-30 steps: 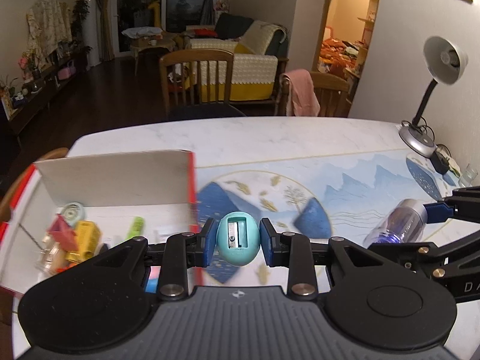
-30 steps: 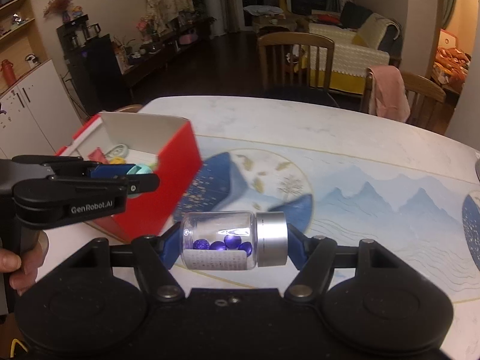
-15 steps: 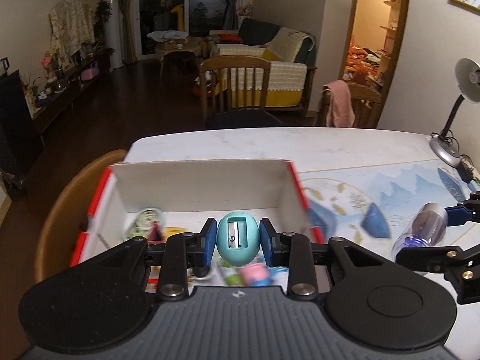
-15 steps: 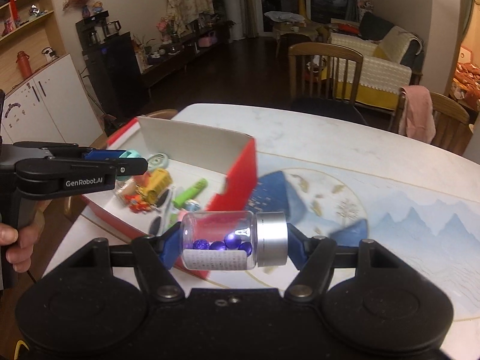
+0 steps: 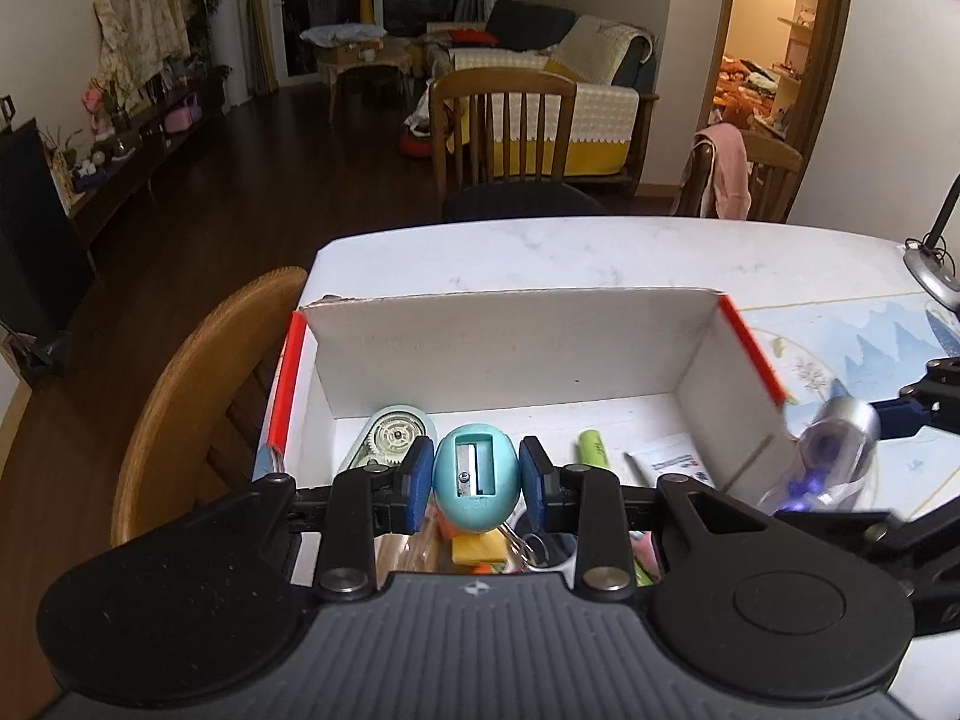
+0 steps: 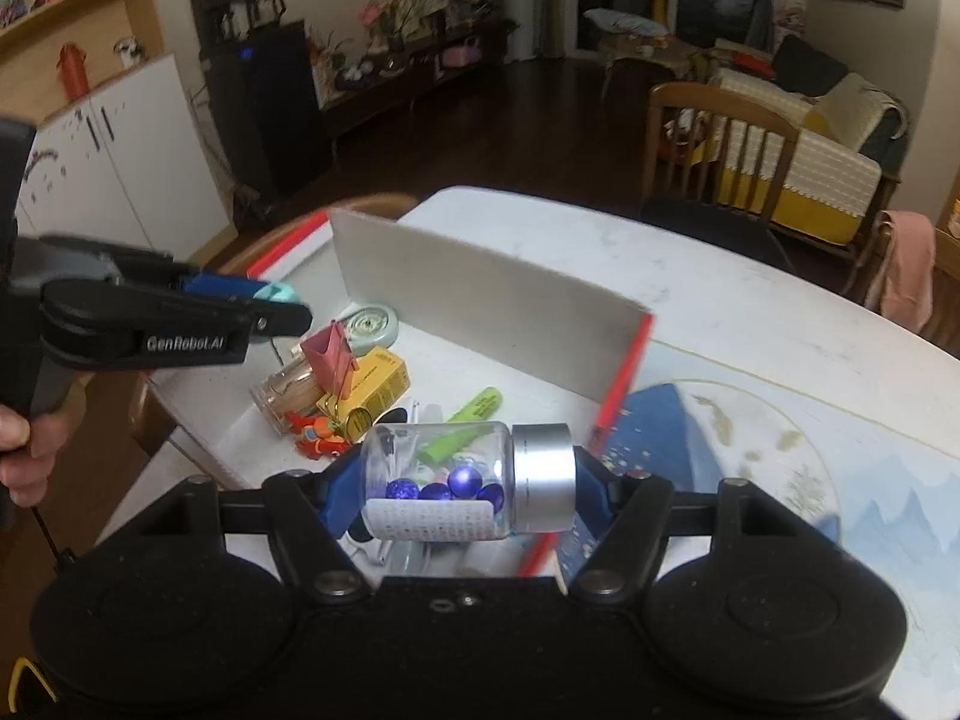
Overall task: Organize rigid objects
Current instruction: 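Carry the canister and sharpener into the red box with both grippers, then open both grippers to release the canister and sharpener in the box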
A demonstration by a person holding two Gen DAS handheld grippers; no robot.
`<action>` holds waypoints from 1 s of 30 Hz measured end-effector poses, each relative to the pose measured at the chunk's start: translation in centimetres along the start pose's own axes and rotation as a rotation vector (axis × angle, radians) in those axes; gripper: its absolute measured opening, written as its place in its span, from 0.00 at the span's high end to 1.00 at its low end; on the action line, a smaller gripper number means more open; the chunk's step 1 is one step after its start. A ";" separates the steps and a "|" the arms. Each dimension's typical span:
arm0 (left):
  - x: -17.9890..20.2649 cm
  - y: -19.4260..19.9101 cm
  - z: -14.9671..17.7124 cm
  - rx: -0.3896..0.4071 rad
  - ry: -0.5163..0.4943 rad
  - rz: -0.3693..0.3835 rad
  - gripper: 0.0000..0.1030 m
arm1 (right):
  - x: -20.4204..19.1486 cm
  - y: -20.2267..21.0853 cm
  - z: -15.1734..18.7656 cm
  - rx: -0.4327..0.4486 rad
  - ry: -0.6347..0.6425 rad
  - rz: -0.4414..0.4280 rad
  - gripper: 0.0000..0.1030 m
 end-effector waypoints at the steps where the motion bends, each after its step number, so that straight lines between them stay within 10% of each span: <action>1: -0.2 -0.5 -0.1 -0.002 -0.003 0.002 0.70 | -0.3 -0.9 -0.1 -0.006 0.012 0.004 0.34; 30: 4.3 -13.2 -1.1 -0.304 -0.164 0.224 0.70 | -2.1 -10.6 0.4 -0.194 0.102 0.065 0.34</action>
Point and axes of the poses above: each gripper's, at about its wrist camera, not at the fingertips, and y roughly against the way its jaws point, x to its right, z to its underside, the point moved 3 cm from there along -y, roughly the way its jaws point, and after that the axes turned 14 degrees about -y, right-handed, at the moved point
